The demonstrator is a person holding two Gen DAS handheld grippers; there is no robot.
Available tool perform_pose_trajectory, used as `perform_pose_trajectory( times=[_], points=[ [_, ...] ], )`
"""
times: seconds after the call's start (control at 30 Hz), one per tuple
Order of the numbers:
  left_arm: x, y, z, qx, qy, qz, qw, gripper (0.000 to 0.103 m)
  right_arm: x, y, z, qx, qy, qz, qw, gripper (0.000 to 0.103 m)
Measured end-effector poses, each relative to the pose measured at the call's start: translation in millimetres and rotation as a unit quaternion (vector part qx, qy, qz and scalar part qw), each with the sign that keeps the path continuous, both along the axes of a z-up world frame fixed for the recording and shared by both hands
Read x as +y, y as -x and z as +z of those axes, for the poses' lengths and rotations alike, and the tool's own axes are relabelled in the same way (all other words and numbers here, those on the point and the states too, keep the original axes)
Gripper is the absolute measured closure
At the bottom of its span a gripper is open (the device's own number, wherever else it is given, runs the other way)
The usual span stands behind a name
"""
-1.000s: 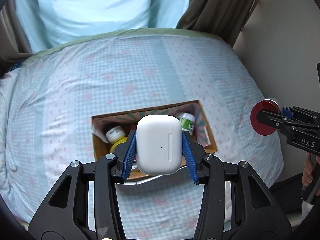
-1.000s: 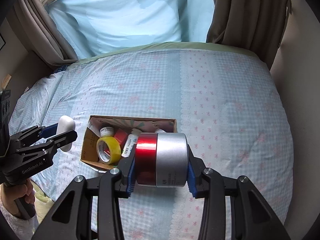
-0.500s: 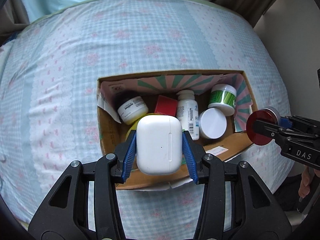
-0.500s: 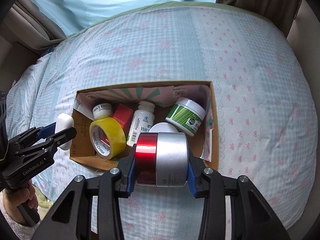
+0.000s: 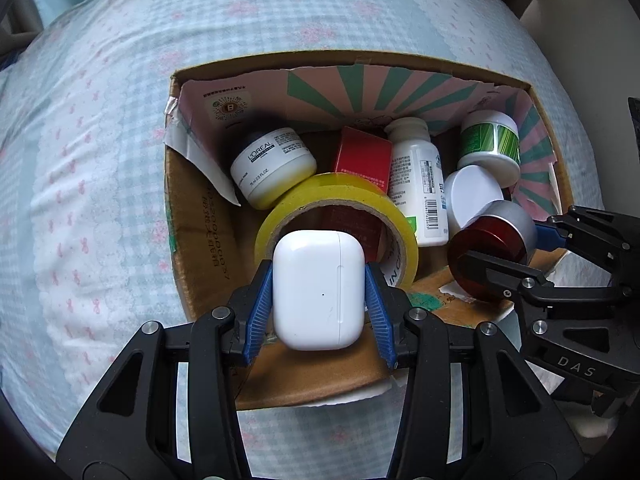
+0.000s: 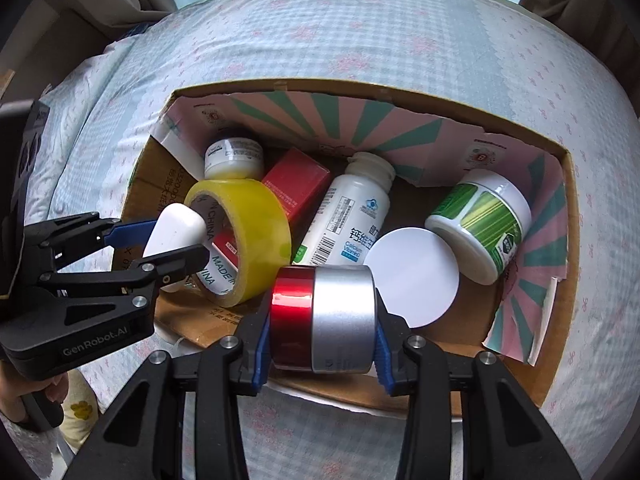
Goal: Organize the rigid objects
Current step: 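Open both tools to drop the case and jar into the box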
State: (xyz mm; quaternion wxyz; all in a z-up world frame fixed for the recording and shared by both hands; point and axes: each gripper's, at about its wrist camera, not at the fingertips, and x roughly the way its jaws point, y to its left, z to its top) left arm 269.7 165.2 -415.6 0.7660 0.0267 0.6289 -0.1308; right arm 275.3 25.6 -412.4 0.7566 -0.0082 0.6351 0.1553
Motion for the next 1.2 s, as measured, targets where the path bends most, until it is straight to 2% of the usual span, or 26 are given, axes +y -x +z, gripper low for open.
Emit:
perform_pose_trajectory(
  times=[0.07,0.13,0.17,0.2,0.23,0.27,0.3,0.33,0.4,0.67,0.87,1.07,1.2],
  points=[
    [0,-2,-1,-0.001,0.000,-0.006,1.0000,0.062,2,-1,-2,-0.004,0.001,0.011,1.000,0.065],
    [3,-4,-1,-0.001,0.024,-0.005,0.9997,0.062,4,-2,-5,-0.003,0.003,0.021,1.000,0.065],
    [5,-5,0,-0.002,0.038,-0.004,0.9993,0.057,4,-2,-6,-0.004,0.003,0.024,1.000,0.064],
    [7,-6,1,0.000,0.045,-0.002,0.9990,0.027,3,-2,-5,-0.006,0.004,0.027,1.000,0.063],
    [7,-6,3,0.005,0.064,-0.006,0.9979,0.018,3,-1,-5,-0.009,0.006,0.030,0.999,0.054],
    [7,-6,6,0.012,0.094,-0.011,0.9955,0.000,2,2,-3,-0.012,0.011,0.037,0.999,0.034],
    [5,-5,11,0.010,0.102,-0.013,0.9947,0.000,0,4,-2,-0.014,0.016,0.042,0.999,0.019],
    [1,-3,16,0.002,0.086,-0.013,0.9962,0.000,-2,6,-1,-0.014,0.022,0.046,0.999,0.000],
    [-5,-1,21,0.000,0.069,-0.026,0.9973,0.000,-9,12,3,-0.020,0.031,0.046,0.998,0.000],
    [-3,-1,33,-0.003,0.066,-0.010,0.9978,0.000,-31,24,16,-0.024,0.020,-0.005,1.000,0.000],
    [-6,4,50,-0.017,0.053,-0.011,0.9984,0.000,-31,31,31,-0.039,0.018,0.000,0.999,0.000],
    [-12,18,89,-0.044,0.046,0.001,0.9980,0.000,-39,40,64,-0.059,0.010,0.004,0.998,0.000],
    [-19,31,132,-0.071,0.038,0.011,0.9967,0.000,-52,52,102,-0.081,0.006,-0.001,0.997,0.000]
  ],
)
